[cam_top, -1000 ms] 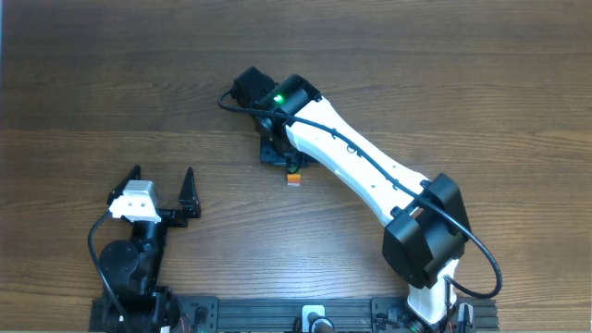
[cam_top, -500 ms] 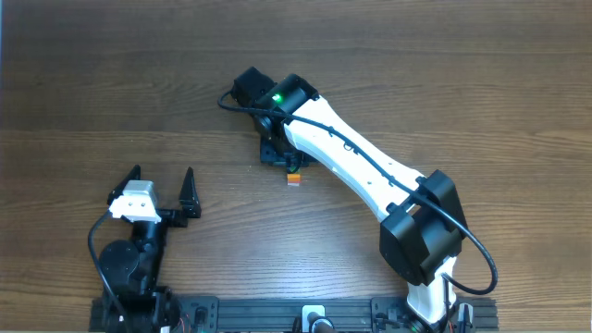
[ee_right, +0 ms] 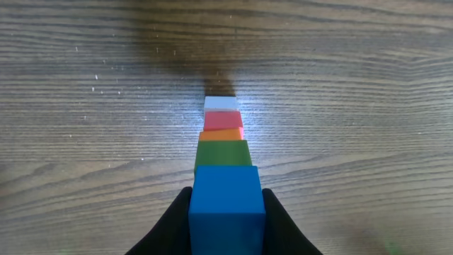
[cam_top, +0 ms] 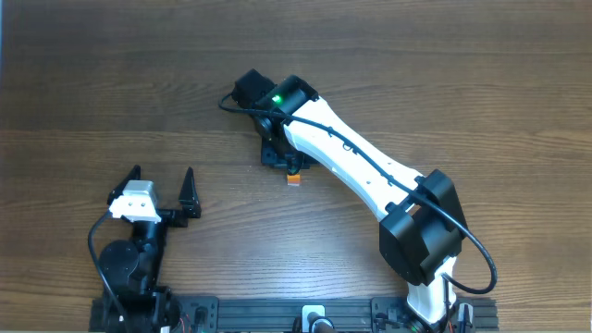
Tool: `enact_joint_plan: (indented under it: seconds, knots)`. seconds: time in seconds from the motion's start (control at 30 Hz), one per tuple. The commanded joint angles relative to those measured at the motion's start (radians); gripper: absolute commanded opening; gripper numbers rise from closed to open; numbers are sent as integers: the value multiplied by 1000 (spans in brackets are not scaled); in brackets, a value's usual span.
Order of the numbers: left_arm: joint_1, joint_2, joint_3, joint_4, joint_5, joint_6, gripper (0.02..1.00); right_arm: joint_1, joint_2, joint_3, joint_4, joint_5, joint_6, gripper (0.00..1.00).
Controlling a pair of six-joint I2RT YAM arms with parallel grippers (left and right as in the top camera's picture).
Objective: Stack Cubes
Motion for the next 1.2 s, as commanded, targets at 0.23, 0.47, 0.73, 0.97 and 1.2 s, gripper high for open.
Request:
enact_joint_plan:
  seconds: [0.23, 0.47, 0.73, 0.97, 1.2]
  knots:
    - [7, -7, -6, 0, 6, 14, 998, -8, 13, -23, 5, -6, 0, 660]
    - [7, -7, -6, 0, 6, 14, 1000, -8, 13, -23, 17, -6, 0, 991]
    - [7, -7, -6, 0, 6, 14, 1000, -5, -22, 0, 83, -4, -106, 993]
    - [7, -7, -6, 0, 6, 14, 1000, -35, -139, 111, 43, 80, -237, 993]
    - [7, -7, -6, 0, 6, 14, 1000, -126, -392, 114, -34, 241, -334, 993]
